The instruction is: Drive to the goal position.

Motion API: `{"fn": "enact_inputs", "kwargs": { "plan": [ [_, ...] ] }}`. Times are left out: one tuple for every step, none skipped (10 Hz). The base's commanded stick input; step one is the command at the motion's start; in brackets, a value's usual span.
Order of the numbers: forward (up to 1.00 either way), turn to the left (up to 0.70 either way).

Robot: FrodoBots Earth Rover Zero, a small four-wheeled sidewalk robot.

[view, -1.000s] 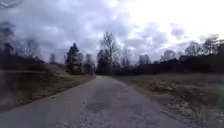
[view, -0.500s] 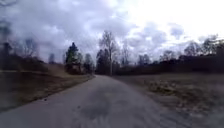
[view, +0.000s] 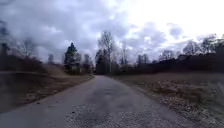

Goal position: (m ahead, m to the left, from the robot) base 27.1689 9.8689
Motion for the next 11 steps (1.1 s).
{"fn": "enact_inputs", "kwargs": {
  "plan": [
    [0.5, 0.0],
    [0.5, 0.0],
    [0.5, 0.0],
    [0.5, 0.0],
    [0.5, 0.0],
    [0.5, 0.0],
    [0.5, 0.0],
    [0.5, 0.0],
    [0.5, 0.0],
    [0.5, 0.0],
    [0.5, 0.0]
  ]
}}
